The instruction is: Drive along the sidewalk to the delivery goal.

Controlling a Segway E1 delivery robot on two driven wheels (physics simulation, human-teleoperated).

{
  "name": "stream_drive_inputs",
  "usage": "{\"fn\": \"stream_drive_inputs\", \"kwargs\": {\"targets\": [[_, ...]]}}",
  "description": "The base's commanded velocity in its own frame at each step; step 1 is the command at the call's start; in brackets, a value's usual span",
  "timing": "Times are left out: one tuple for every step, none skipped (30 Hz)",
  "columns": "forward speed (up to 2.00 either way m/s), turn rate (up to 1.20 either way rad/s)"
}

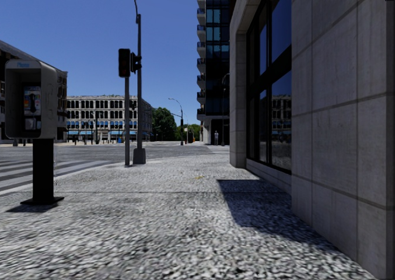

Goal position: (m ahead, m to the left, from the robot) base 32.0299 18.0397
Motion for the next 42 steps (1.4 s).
{"fn": "stream_drive_inputs", "kwargs": {"targets": [[2.00, 0.00], [2.00, 0.00], [2.00, 0.00], [2.00, 0.00], [2.00, 0.00], [2.00, 0.00], [2.00, 0.00], [2.00, 0.00], [2.00, 0.00], [2.00, 0.00], [2.00, 0.00], [2.00, 0.00], [2.00, 0.00], [2.00, 0.00], [2.00, 0.00], [2.00, 0.00], [2.00, 0.00], [2.00, 0.00], [2.00, 0.10], [2.00, 0.30], [2.00, 0.41], [2.00, 0.41], [2.00, 0.45], [2.00, 0.47], [2.00, 0.47], [2.00, 0.52], [2.00, 0.58], [2.00, 0.65], [2.00, 0.65], [2.00, 0.67], [2.00, 0.72], [2.00, 0.76], [2.00, 0.76], [2.00, 0.77], [2.00, 0.77], [2.00, 0.77], [2.00, 0.77], [2.00, 0.77], [2.00, 0.77], [2.00, 0.77], [2.00, 0.77], [2.00, 0.77]]}}
